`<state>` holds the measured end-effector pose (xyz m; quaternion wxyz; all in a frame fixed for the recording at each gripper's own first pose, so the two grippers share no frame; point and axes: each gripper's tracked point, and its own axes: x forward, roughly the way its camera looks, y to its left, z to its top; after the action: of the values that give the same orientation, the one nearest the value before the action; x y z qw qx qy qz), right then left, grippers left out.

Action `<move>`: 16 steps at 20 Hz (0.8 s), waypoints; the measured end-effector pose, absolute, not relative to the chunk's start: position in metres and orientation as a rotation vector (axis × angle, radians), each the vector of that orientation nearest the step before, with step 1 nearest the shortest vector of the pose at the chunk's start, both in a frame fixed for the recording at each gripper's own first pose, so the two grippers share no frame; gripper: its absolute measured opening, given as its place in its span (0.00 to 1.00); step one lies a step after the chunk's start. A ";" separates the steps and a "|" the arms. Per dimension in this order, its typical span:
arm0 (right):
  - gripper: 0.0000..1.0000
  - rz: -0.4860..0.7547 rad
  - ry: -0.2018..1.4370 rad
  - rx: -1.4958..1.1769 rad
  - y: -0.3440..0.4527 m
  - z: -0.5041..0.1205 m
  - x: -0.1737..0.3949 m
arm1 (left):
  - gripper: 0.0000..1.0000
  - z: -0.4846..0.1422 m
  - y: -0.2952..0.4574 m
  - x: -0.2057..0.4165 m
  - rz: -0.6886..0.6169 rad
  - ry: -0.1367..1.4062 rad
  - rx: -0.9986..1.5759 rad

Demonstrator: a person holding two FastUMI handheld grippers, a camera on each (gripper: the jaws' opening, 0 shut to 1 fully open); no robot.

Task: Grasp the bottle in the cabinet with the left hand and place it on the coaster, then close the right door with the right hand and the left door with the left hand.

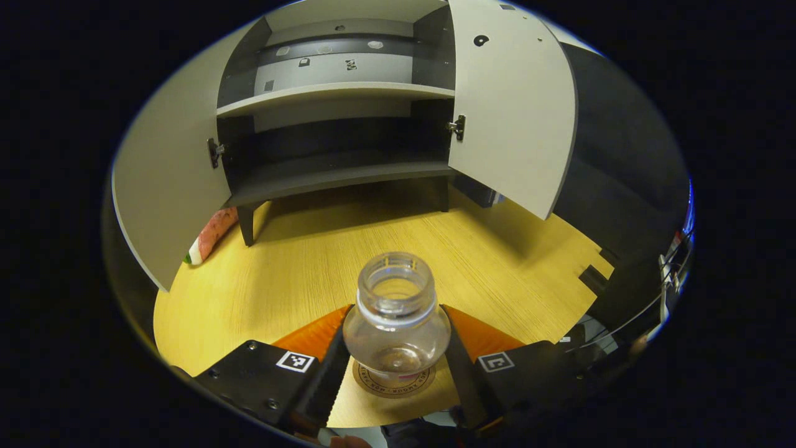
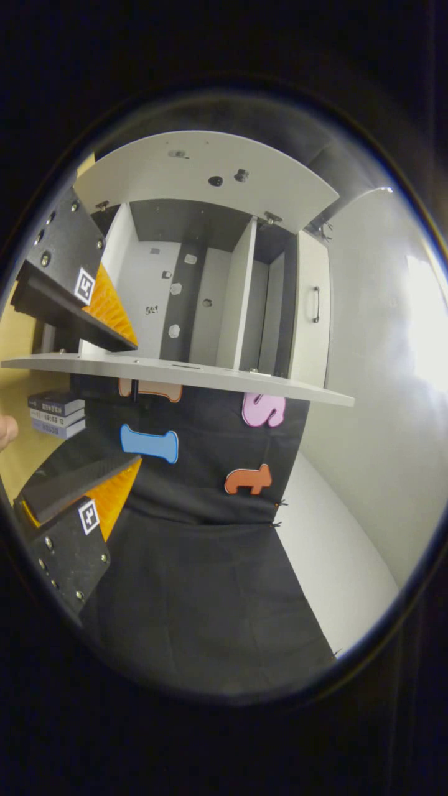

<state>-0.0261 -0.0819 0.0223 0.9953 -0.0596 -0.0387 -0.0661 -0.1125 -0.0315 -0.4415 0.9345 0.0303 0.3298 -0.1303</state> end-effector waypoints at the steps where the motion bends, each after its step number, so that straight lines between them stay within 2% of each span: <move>1: 0.98 -0.131 -0.078 -0.118 -0.082 0.022 -0.026 | 0.81 -0.439 -0.031 -0.112 -0.265 0.673 0.069; 16: 0.98 -0.139 -0.079 -0.107 -0.086 0.019 -0.027 | 0.78 -0.346 -0.038 -0.083 -0.282 0.492 0.137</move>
<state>-0.0270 -0.0858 0.0186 0.9954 -0.0536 -0.0395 -0.0695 -0.0828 -0.0378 -0.3455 0.9577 0.0675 0.2426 -0.1392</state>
